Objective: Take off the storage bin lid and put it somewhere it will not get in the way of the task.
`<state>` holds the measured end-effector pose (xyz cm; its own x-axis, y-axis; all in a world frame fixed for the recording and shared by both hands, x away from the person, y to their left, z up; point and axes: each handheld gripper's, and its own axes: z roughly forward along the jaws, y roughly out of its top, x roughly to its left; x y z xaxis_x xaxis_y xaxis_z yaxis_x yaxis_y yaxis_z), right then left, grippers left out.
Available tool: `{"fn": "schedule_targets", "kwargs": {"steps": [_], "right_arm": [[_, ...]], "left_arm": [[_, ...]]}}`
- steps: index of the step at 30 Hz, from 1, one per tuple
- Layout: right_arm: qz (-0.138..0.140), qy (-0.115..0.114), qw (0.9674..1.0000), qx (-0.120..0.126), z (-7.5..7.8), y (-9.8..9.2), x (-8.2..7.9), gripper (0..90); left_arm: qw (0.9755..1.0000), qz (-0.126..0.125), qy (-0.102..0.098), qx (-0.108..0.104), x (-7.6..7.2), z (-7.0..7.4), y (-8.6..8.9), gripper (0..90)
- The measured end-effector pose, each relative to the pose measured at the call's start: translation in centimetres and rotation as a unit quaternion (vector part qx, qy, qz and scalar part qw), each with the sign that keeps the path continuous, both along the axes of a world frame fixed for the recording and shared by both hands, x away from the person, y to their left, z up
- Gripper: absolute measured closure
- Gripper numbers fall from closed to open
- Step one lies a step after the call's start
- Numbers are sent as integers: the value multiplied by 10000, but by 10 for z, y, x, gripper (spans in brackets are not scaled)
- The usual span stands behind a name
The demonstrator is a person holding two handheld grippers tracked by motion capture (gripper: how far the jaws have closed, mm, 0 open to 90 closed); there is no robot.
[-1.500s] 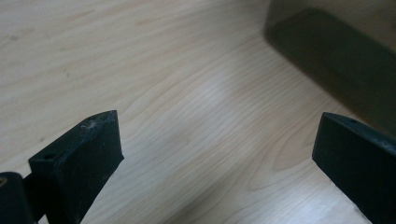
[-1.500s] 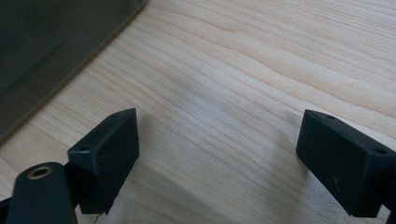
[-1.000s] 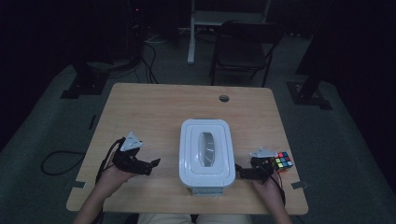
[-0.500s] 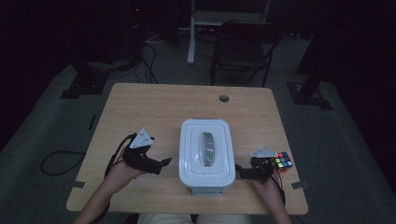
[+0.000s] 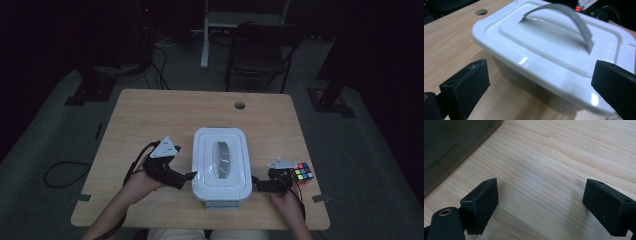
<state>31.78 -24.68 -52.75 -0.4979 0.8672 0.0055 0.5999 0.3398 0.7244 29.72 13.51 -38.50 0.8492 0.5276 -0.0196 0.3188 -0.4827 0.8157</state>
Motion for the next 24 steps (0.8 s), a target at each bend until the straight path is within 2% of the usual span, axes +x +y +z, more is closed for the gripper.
{"fn": "schedule_targets", "kwargs": {"steps": [8,16,24], "right_arm": [[2,-1,10000,-2,0,0,0,131],[4,2,10000,-4,0,0,0,131],[4,-2,10000,-3,0,0,0,131]], "left_arm": [[9998,-212,14,-12,1,2,-19,22],[9991,-360,189,-143,9,-2,-37,22],[9984,-459,301,-127,14,-3,-53,22]]}}
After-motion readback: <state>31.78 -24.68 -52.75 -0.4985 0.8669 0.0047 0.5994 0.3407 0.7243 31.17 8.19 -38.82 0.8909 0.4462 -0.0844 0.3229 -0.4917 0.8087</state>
